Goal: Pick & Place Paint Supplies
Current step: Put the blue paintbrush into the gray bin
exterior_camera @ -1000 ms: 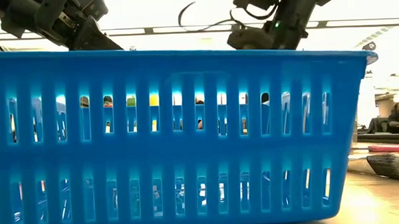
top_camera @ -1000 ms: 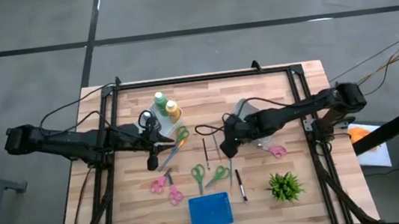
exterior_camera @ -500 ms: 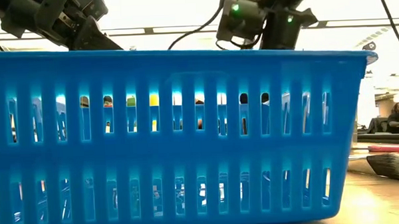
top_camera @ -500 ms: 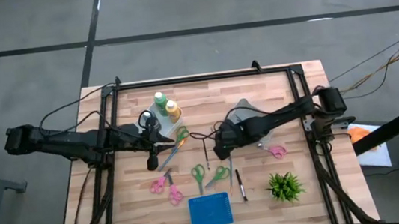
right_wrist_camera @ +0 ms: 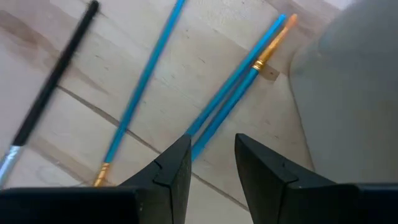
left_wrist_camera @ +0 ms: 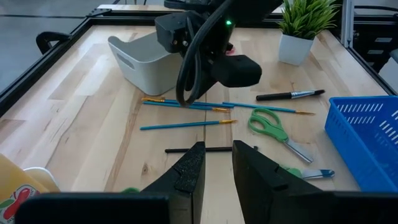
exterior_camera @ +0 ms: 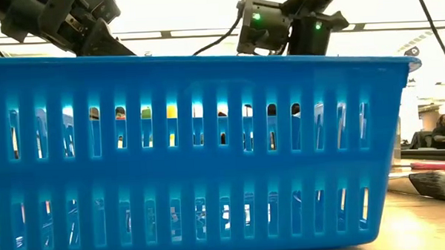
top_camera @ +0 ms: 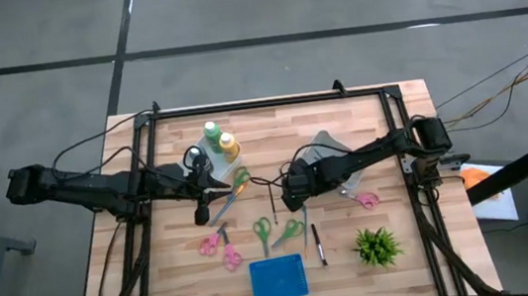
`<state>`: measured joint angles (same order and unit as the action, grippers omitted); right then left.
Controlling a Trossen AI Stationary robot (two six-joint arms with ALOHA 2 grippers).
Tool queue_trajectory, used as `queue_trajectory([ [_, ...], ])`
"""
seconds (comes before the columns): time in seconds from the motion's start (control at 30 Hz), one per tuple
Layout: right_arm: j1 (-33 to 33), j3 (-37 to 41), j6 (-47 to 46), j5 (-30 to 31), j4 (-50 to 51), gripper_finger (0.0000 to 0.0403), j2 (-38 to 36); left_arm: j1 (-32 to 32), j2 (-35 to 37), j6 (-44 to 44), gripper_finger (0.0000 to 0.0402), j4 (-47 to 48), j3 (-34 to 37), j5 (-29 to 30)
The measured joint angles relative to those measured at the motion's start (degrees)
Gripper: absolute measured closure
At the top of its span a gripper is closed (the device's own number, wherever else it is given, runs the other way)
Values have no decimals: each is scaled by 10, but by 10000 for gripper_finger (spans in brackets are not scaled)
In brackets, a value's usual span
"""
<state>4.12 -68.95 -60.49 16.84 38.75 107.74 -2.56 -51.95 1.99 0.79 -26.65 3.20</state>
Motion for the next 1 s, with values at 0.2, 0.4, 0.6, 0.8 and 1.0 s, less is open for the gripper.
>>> queue_trajectory([
  [0.2,11,-45,28,12,40,280,-3,0,0,0,319,0,0,0],
  [0.4,26,-77,18,13,84,280,-3,0,0,0,319,0,0,0],
  [0.6,37,-78,-110,-1,95,280,-3,0,0,0,319,0,0,0],
  [0.8,37,-77,-189,-4,93,280,4,0,0,0,319,0,0,0],
  [1.0,34,-84,-234,-17,106,280,37,0,0,0,319,3,0,0],
])
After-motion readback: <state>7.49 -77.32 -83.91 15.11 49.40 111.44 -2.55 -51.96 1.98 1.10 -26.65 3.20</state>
